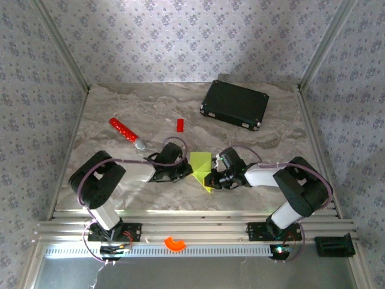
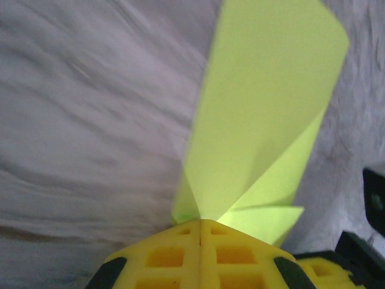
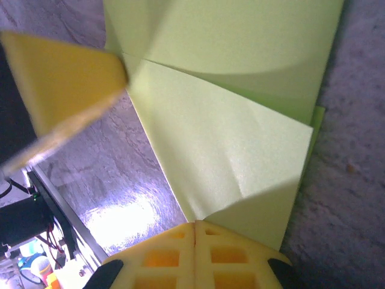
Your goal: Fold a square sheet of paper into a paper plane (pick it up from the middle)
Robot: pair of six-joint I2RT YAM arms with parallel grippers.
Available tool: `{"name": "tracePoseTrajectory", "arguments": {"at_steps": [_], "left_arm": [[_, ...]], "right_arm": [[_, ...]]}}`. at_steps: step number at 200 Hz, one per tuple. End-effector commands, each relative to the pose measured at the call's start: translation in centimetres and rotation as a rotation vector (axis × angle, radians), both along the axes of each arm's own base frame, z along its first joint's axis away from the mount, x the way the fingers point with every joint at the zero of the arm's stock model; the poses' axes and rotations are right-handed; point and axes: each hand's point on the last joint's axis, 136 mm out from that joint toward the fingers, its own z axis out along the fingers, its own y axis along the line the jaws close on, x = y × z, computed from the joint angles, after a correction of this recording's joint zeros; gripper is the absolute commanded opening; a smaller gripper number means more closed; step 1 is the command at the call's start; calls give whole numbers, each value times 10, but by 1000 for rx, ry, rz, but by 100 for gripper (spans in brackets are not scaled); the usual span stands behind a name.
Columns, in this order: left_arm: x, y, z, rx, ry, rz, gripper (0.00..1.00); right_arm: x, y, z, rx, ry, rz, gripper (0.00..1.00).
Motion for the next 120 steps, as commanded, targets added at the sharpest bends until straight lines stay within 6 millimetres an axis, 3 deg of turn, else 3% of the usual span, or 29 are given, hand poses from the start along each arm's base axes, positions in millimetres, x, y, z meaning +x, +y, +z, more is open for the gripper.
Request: {"name": "tracePoseTrajectory", "arguments": {"at_steps": [1, 28, 56, 72, 101, 120], "left_arm": [[10, 34, -4, 110, -16, 42, 0], [21, 37, 11, 72, -37, 56, 0], [24, 15, 50, 19, -127, 2, 1], [18, -4, 63, -11, -164, -51, 2], [0, -43, 53, -54, -136, -172, 1], [-5, -44, 29, -19, -79, -170, 0]], "right_arm": [[-38, -45, -49, -216, 160, -32, 1], [-35, -45, -47, -208, 156, -31, 1], [-31, -42, -43, -198, 147, -26, 1], [-30, -42, -42, -198, 149, -27, 1], [-27, -40, -38, -186, 143, -27, 1], [-25, -38, -35, -176, 138, -26, 2]]}}
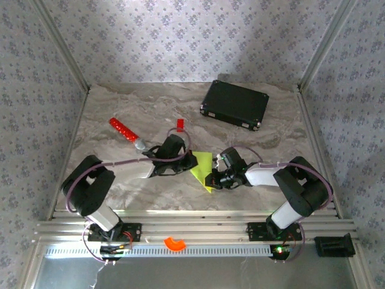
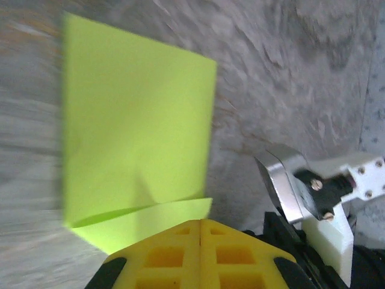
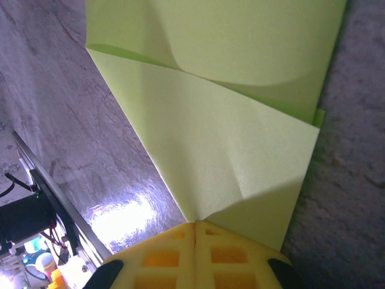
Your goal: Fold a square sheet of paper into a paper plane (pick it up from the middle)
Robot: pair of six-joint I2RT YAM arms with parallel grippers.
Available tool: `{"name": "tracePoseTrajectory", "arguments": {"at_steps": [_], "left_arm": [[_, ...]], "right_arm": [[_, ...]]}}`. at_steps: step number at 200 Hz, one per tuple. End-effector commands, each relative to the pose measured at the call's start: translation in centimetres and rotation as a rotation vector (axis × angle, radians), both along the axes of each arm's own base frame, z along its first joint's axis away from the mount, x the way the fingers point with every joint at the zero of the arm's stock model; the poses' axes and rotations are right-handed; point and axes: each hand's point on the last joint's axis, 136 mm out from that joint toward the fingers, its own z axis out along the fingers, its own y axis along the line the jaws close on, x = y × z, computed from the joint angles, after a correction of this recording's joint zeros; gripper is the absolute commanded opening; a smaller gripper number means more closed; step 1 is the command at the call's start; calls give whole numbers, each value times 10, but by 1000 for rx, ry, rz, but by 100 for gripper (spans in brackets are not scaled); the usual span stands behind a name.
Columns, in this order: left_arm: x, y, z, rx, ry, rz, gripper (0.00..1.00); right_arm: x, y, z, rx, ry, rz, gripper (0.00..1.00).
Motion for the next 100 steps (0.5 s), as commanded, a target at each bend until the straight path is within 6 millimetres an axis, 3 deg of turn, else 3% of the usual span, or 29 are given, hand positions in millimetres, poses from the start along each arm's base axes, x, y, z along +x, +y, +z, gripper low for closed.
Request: {"name": "tracePoseTrajectory", "arguments": {"at_steps": [1, 44, 74, 100], "left_arm": [[-9, -6, -27, 36, 58, -37, 0], [-9, 24, -67, 113, 131, 36, 0], [-17, 31, -76, 122, 153, 32, 0], [-22, 34, -80, 116, 160, 35, 0]], "right_arm": [[-25, -35, -35, -177, 118, -25, 2], [-13, -22, -13, -116, 63, -18, 3], [1, -1, 16, -53, -5, -1, 4], [12, 15, 26, -47, -45, 0, 5]]}}
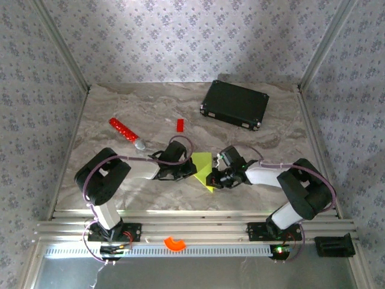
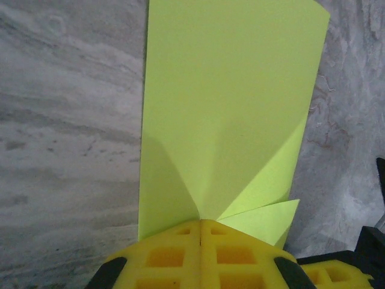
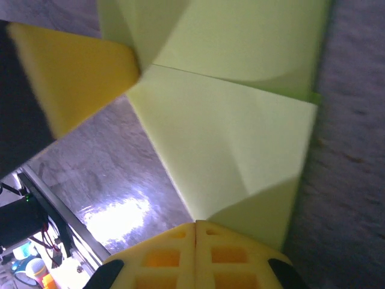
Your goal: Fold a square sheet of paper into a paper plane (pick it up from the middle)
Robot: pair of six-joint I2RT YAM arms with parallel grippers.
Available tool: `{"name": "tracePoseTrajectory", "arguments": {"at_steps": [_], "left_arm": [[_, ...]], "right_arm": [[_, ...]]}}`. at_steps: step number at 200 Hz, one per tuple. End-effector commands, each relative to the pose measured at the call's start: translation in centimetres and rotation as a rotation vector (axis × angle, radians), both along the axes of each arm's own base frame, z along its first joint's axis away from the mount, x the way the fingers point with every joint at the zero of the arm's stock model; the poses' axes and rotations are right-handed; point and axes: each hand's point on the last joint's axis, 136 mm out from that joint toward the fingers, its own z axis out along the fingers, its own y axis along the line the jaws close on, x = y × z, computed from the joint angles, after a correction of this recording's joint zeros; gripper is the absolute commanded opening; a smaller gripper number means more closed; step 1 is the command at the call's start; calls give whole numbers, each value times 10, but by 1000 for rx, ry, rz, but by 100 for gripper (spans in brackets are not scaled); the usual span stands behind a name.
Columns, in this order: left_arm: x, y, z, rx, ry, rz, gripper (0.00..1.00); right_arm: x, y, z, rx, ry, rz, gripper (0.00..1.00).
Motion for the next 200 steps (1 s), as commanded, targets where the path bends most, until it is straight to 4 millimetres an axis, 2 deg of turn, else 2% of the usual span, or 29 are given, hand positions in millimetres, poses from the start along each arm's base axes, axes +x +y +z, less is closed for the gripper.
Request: {"name": "tracePoseTrajectory", "arguments": {"at_steps": [1, 16, 31, 53, 79, 109, 135, 159, 200], "left_arm": [[-13, 21, -24, 71, 59, 27, 0], [-14, 21, -25, 70, 59, 26, 0], [-14, 21, -25, 71, 58, 25, 0], [-13, 21, -25, 73, 57, 25, 0], [-12, 22, -26, 80, 60, 29, 0], [-13, 27, -30, 95, 70, 33, 0], [-13, 29, -30, 99, 70, 35, 0], [-12, 29, -30, 97, 71, 40, 0], [-9, 28, -23, 76, 62, 82, 0]], "right_arm": [[11, 12, 14, -6, -38, -3, 5], [17, 20, 10, -20, -39, 2, 5], [22, 20, -2, -56, -33, -4, 6], [19, 19, -18, -76, 4, 12, 7], [1, 2, -26, -130, 22, 34, 9], [-24, -18, -23, -98, 46, 40, 12], [-44, -41, -29, -87, 79, 20, 14], [-49, -48, -21, -61, 64, 16, 15], [-26, -46, 11, -55, -70, -12, 16]]}}
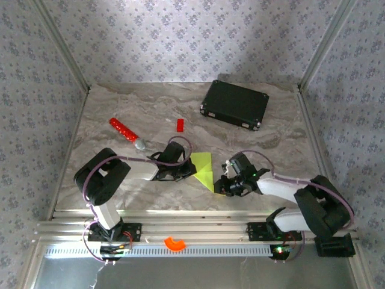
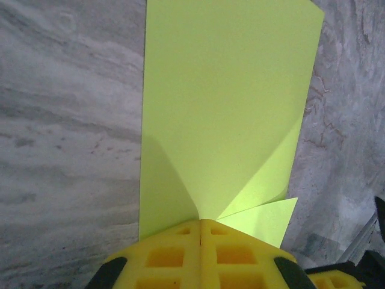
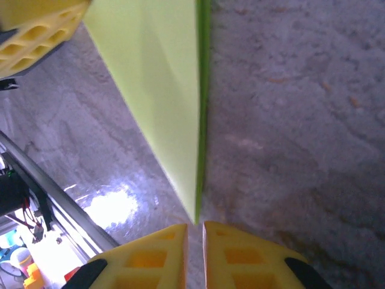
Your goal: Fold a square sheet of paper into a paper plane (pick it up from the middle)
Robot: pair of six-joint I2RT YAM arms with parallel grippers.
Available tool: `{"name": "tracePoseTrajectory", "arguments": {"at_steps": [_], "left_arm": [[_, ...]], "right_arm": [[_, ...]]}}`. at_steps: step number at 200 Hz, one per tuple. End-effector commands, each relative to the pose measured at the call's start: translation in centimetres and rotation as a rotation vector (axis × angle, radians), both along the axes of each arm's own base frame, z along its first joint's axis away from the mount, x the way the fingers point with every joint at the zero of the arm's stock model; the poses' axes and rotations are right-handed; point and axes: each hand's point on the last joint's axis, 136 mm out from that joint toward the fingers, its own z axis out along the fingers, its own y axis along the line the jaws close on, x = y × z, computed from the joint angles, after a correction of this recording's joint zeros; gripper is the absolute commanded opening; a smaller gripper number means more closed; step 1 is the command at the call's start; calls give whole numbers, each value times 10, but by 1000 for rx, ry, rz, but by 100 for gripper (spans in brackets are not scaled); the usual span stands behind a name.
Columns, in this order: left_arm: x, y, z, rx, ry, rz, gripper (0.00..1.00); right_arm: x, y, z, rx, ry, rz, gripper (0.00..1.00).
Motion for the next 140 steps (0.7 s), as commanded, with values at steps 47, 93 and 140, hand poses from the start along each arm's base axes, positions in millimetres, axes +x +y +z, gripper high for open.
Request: {"name": "tracePoseTrajectory", "arguments": {"at_steps": [47, 93, 140], "left_arm": [[-9, 20, -8, 64, 22, 113, 0], [-3, 20, 24, 38, -60, 111, 7], [5, 38, 34, 48, -76, 133, 16]], "right_arm": [[38, -3, 31, -36, -137, -74, 21], [52, 4, 35, -12, -145, -88, 34], [59, -1, 36, -19, -200, -114, 39]]}}
